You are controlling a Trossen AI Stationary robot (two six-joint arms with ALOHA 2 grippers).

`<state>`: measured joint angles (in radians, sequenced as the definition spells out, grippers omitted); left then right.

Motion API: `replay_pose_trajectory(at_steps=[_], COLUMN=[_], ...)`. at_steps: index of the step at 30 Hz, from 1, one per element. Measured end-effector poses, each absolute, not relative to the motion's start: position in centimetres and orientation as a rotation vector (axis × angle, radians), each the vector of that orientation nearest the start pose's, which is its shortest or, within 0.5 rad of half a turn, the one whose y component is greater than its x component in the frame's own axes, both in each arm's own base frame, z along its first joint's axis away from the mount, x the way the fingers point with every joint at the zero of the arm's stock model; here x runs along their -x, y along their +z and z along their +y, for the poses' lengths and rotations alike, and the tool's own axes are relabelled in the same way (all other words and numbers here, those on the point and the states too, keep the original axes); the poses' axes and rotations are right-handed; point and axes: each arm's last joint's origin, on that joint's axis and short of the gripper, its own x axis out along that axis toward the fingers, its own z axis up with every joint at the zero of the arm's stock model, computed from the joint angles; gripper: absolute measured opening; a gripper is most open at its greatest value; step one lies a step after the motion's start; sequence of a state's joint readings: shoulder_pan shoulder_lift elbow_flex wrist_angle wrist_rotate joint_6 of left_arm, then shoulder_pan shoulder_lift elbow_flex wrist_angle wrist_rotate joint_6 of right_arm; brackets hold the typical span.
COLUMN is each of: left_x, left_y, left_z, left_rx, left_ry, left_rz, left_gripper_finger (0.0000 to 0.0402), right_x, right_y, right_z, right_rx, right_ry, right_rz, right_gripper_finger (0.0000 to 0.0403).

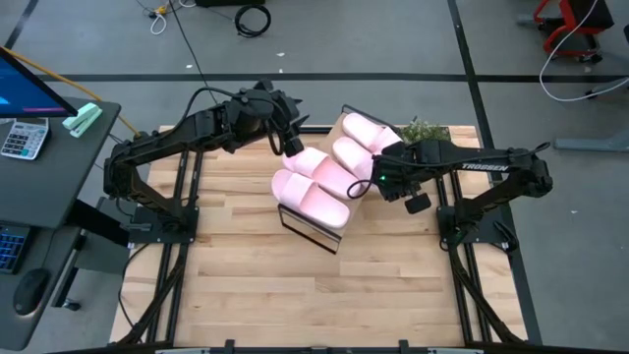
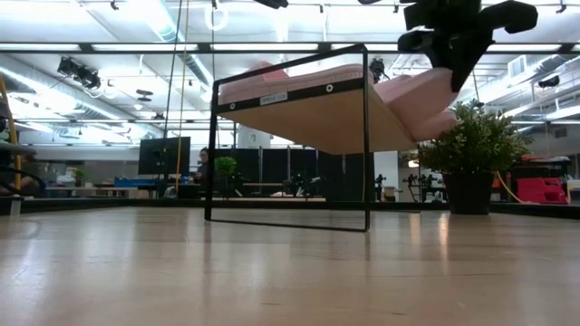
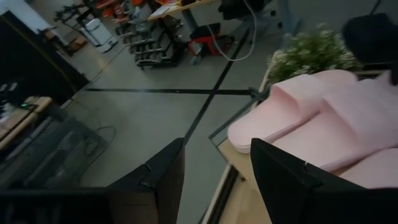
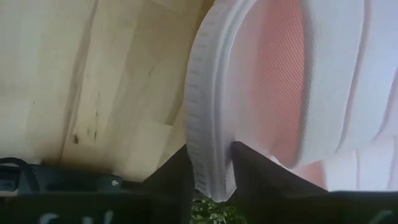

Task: Pick and place slides into the shelf
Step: Put the pink slide on the shelf

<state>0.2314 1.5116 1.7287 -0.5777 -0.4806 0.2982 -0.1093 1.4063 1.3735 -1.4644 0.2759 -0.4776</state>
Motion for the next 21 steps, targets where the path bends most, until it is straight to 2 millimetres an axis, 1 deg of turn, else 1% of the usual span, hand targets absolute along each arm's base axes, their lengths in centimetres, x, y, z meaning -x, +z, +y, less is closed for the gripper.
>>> replay_pose_trajectory(at_steps=[8, 16, 21], left_x=[-30.65, -30.72, -30.76], left_y=[44.43, 44.01, 44.0], left_z=[8.56, 8.23, 8.15], left_rx=[-0.326, -0.283, -0.277], left_ry=[0.625, 0.503, 0.474], left_rz=[0.477, 0.492, 0.487], left_gripper_finger=[0.0186, 0.0184, 0.0181], right_x=[-22.83, -22.95, -23.25], right_y=[32.1, 32.12, 32.18], right_z=[-3.46, -3.51, -3.6], right_rx=[0.55, 0.58, 0.625], right_ry=[0.01, 0.018, 0.014], right_rz=[1.562, 1.554, 1.53], right_gripper_finger=[0.0113, 0.0118, 0.0119])
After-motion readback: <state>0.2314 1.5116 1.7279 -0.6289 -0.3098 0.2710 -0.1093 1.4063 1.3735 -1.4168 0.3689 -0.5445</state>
